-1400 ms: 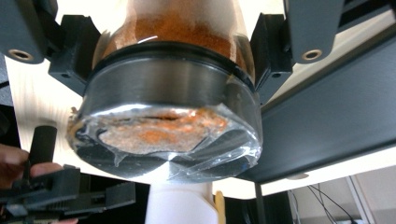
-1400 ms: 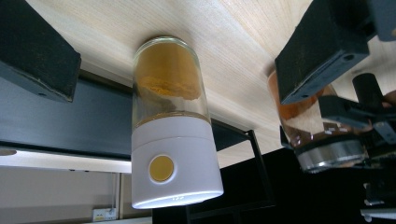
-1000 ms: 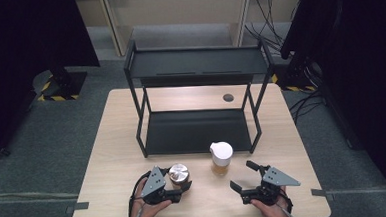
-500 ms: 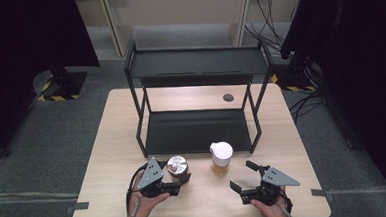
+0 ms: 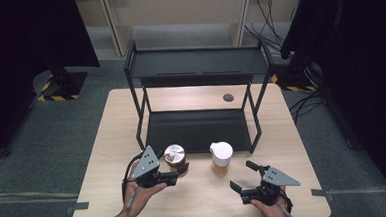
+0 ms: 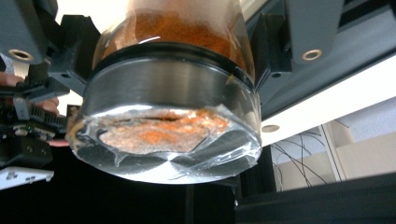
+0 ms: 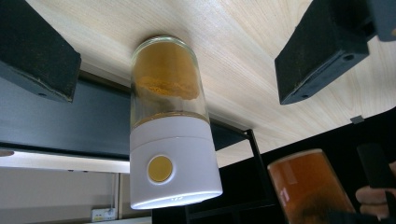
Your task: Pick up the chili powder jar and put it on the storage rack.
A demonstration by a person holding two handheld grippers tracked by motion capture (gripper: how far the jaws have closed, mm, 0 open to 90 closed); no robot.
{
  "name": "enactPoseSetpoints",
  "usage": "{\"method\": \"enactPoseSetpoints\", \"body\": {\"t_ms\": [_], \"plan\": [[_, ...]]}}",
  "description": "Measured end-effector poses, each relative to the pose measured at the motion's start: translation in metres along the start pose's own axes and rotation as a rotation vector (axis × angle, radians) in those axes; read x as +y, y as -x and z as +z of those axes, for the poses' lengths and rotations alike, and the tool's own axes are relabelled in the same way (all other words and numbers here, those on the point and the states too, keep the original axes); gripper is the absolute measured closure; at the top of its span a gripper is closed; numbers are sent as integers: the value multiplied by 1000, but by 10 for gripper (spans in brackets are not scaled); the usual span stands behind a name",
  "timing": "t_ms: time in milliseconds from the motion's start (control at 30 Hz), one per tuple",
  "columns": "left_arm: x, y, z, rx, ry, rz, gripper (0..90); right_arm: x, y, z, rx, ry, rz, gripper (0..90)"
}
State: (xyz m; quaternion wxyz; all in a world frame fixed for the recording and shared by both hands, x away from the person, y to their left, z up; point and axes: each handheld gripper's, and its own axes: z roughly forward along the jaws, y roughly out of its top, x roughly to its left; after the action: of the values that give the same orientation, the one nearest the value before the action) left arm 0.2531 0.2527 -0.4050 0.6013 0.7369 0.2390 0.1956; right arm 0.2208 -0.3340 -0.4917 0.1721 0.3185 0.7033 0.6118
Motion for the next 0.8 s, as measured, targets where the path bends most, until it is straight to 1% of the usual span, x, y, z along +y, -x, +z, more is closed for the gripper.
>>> {"method": "enactPoseSetpoints", "body": {"t_ms": [167,200,267,300,333,433,500,533,567,600,667,767,800], "plan": [[11,-5,0,-3,6,0,306,0,0,0,1,0,-1,6],[18,-8,0,-1,7,4,306,0,0,0,1,0,-1,6],[26,-11,0,-1,7,4,306,0,0,0,1,0,-1,6],[26,-11,0,-1,7,4,306,0,0,0,1,0,-1,6],[35,-15,0,-6,6,0,306,0,0,0,1,0,-1,6],[49,-20,1,-6,-2,11,305,0,0,0,2,0,-1,6],[56,-24,2,-8,1,4,306,0,0,0,2,0,-1,6],[56,-24,2,-8,1,4,306,0,0,0,2,0,-1,6],[64,-27,3,-12,-2,-2,306,0,0,0,2,0,-1,6],[64,-27,3,-12,-2,-2,306,0,0,0,2,0,0,6],[71,-29,4,-8,-6,2,306,0,0,0,2,0,1,6],[85,-33,6,-7,-7,-3,305,0,0,0,2,0,3,6],[85,-33,6,-7,-7,-3,306,0,0,0,2,1,4,6]]}}
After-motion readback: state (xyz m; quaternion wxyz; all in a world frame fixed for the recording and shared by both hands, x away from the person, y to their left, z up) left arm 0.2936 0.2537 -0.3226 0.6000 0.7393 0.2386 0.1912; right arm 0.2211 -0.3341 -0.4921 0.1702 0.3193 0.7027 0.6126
